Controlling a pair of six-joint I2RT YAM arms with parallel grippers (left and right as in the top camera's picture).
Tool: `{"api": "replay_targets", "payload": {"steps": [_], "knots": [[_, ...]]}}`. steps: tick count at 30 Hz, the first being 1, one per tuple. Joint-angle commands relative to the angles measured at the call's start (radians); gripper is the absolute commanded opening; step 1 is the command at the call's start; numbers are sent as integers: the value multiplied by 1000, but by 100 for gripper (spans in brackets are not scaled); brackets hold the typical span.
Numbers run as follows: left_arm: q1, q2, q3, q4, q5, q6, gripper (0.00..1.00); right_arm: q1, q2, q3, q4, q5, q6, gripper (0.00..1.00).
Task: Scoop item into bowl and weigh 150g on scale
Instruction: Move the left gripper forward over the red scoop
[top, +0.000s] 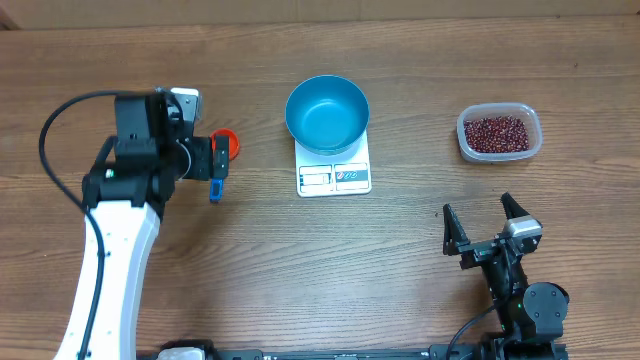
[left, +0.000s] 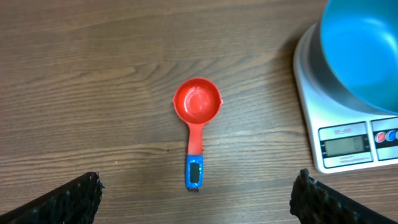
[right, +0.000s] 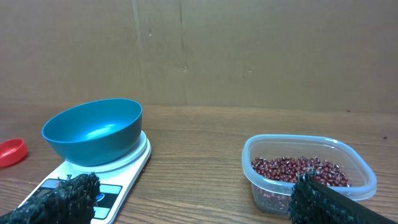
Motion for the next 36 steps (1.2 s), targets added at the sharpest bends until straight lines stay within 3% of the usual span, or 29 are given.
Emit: {"api": "replay_targets", "payload": {"steps": [1,16,36], "knots": [[6,62,78,-19,-26,14,100,4,-9,-11,3,11,3,100],[52,314,259,-117,-26,55,100,4,-9,-11,3,11,3,100],[83,523,267,-116,1,96,100,4,-9,-11,3,11,3,100]]}}
